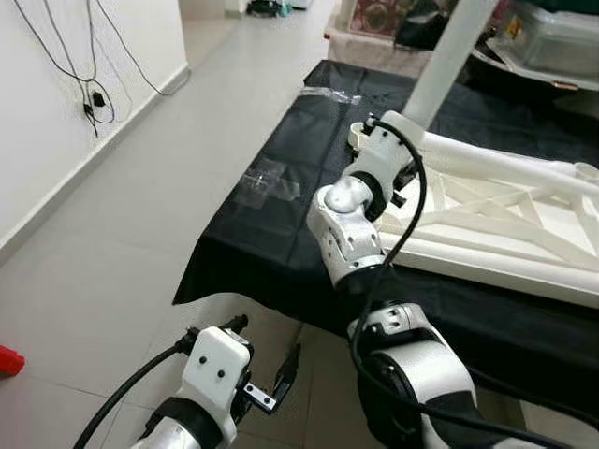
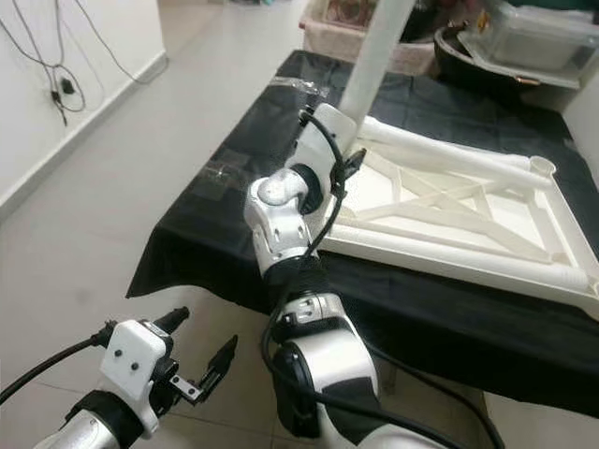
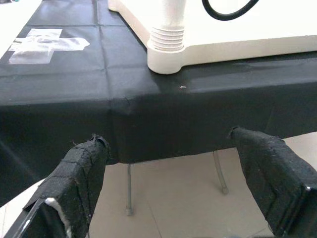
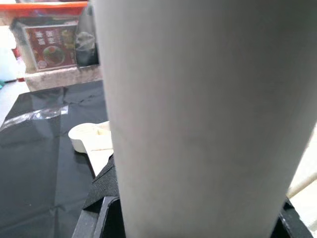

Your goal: Building children table

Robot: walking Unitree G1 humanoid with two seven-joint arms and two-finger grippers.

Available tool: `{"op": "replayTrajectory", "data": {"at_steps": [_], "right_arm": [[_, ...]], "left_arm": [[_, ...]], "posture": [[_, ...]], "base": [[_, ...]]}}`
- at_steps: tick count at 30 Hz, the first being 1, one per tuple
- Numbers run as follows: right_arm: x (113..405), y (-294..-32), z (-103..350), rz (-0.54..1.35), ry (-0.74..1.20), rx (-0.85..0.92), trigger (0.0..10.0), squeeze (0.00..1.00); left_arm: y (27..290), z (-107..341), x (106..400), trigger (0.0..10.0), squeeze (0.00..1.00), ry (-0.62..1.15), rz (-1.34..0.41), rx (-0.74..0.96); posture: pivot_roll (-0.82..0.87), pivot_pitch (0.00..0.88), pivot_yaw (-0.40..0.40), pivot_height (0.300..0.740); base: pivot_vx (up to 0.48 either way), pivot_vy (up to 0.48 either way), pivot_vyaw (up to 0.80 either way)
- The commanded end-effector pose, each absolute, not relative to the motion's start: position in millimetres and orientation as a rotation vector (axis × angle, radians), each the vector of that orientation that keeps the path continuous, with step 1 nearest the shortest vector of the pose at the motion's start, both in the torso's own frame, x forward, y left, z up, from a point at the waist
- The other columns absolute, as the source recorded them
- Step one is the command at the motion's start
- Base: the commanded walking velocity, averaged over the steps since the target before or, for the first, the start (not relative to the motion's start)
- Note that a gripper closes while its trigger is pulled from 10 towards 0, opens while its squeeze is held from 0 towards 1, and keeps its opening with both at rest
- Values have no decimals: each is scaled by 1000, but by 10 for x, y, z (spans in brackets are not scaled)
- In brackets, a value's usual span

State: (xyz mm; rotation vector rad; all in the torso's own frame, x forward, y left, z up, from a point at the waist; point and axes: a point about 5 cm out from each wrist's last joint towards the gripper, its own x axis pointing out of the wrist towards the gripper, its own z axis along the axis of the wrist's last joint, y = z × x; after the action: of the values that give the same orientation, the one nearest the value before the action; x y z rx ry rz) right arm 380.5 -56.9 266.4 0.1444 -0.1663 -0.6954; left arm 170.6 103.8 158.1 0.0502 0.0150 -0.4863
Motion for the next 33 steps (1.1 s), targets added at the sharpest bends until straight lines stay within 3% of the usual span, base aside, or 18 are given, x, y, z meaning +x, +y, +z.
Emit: {"op": "replayTrajectory", "data": {"at_steps": [1, 6, 16, 20, 25, 30, 33], "right_arm": [[3793, -511, 2369, -697, -56, 73, 10000, 0], [3796, -503, 2309, -703, -46, -3, 10000, 0], [3812, -572, 2106, -733, 94, 55, 10000, 0], [3850, -611, 1977, -664, 198, 217, 10000, 0], [3882, -645, 1957, -626, 218, 268, 10000, 0], [3989, -677, 2106, -431, 121, 347, 10000, 0], [4049, -706, 2428, -273, -69, 376, 10000, 0]], "left_arm": [[1035, 1537, 1697, 10000, 0, 36, -487, 52], [1021, 1521, 1717, 10000, 0, 33, -485, 49], [1022, 1526, 1729, 10000, 0, 28, -480, 50], [1023, 1527, 1735, 10000, 0, 26, -481, 53], [1025, 1525, 1739, 10000, 0, 25, -482, 54], [1024, 1523, 1756, 10000, 0, 23, -483, 56], [1041, 1514, 1783, 10000, 0, 27, -471, 38]], "posture": [[131, 177, -95, 740], [125, 167, -96, 740], [124, 164, -100, 740], [124, 159, -96, 740], [122, 159, -93, 740], [124, 153, -92, 740], [123, 139, -88, 740]], "base": [[0, 0, 0], [0, 0, 0], [0, 0, 0], [0, 0, 0], [0, 0, 0], [0, 0, 0], [0, 0, 0]]}}
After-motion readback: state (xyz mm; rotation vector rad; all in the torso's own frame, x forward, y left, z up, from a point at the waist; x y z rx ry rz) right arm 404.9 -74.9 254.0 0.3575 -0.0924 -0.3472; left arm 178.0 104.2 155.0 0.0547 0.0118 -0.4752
